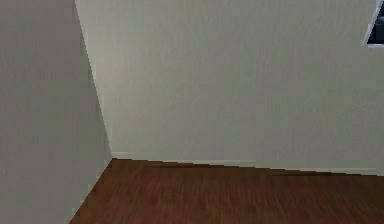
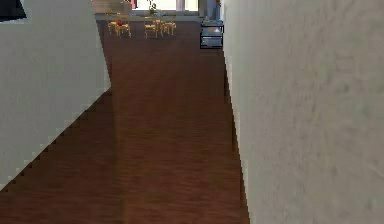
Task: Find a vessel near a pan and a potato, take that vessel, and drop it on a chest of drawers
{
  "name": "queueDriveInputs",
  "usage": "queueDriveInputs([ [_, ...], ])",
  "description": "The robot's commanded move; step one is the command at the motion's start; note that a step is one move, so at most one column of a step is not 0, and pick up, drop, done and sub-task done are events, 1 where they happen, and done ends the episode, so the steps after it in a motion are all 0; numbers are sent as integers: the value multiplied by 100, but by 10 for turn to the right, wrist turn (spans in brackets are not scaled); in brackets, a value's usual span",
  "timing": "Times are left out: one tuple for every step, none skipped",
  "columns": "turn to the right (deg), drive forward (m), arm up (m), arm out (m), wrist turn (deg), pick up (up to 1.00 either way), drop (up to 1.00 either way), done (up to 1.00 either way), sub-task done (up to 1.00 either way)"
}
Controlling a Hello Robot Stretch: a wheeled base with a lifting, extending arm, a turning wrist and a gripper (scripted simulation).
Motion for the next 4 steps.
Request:
queueDriveInputs([
  [60,0,0,0,0,0,0,0,0],
  [0,25,0,0,0,0,0,0,0],
  [-450,0,0,0,0,0,0,0,0],
  [-120,0,0,0,0,0,0,0,0],
])
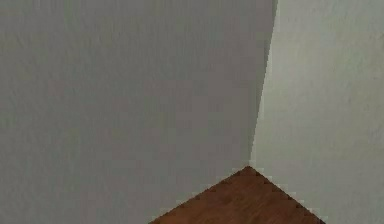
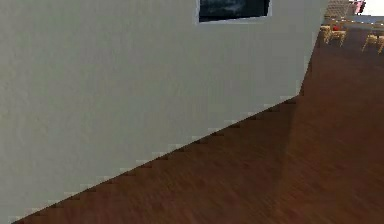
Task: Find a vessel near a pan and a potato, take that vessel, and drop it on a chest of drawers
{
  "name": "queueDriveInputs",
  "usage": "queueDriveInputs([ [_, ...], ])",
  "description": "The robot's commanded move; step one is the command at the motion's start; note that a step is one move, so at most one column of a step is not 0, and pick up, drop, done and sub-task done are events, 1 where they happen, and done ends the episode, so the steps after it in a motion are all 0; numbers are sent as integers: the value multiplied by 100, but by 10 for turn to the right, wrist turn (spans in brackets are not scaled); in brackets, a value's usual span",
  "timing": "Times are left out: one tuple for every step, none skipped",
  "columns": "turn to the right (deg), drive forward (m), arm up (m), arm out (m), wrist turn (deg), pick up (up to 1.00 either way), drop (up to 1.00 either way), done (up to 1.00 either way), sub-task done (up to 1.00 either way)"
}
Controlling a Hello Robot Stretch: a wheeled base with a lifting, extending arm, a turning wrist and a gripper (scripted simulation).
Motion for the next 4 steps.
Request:
queueDriveInputs([
  [0,35,0,0,0,0,0,0,0],
  [-450,0,0,0,0,0,0,0,0],
  [-450,0,0,0,0,0,0,0,0],
  [-60,0,0,0,0,0,0,0,0],
])
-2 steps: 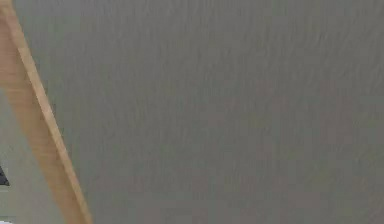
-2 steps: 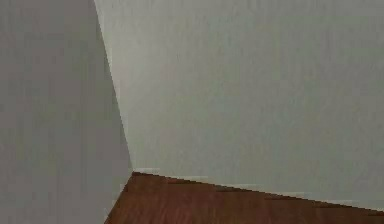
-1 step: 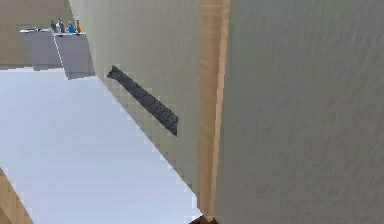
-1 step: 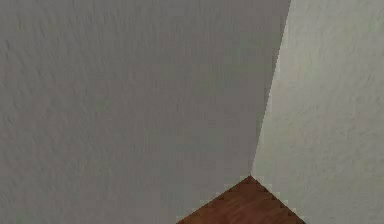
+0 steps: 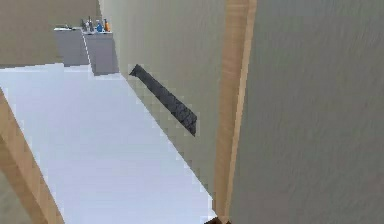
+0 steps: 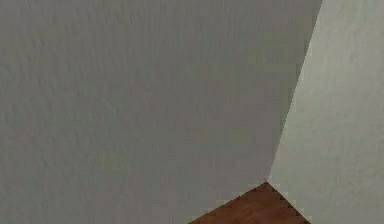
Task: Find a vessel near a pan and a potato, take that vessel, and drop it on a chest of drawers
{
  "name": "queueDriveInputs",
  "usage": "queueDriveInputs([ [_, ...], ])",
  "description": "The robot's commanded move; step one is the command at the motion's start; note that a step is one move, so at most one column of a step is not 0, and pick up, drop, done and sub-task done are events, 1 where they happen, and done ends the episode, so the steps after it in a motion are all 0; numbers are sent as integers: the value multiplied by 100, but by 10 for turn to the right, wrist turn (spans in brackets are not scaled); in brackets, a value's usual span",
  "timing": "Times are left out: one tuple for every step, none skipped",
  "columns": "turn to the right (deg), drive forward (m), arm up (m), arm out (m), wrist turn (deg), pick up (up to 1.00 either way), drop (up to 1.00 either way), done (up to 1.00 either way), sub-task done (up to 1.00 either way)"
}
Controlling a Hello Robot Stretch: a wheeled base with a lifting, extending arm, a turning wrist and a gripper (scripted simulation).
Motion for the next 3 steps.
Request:
queueDriveInputs([
  [0,65,0,0,0,0,0,0,0],
  [-240,0,0,0,0,0,0,0,0],
  [0,45,0,0,0,0,0,0,0],
])
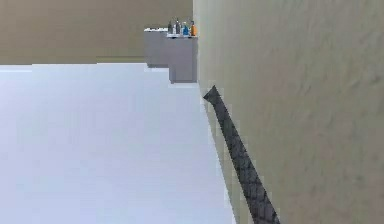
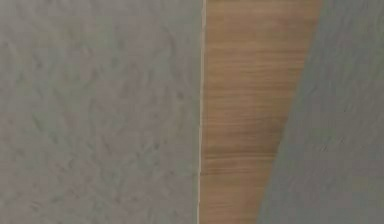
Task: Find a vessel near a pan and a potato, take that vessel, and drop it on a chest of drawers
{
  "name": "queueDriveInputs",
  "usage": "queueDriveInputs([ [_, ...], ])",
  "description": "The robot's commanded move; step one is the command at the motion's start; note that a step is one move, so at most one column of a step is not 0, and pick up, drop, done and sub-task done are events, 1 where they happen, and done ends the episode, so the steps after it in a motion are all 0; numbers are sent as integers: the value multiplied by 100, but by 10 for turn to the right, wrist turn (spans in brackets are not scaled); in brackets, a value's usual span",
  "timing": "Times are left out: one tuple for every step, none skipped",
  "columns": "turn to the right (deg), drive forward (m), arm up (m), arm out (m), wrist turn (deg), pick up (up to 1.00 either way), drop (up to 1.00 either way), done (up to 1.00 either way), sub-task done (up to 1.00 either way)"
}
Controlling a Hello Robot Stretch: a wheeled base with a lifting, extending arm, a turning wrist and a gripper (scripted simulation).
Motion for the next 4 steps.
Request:
queueDriveInputs([
  [-450,0,0,0,0,0,0,0,0],
  [-120,0,0,0,0,0,0,0,0],
  [0,45,0,0,0,0,0,0,0],
  [-90,0,0,0,0,0,0,0,0],
])
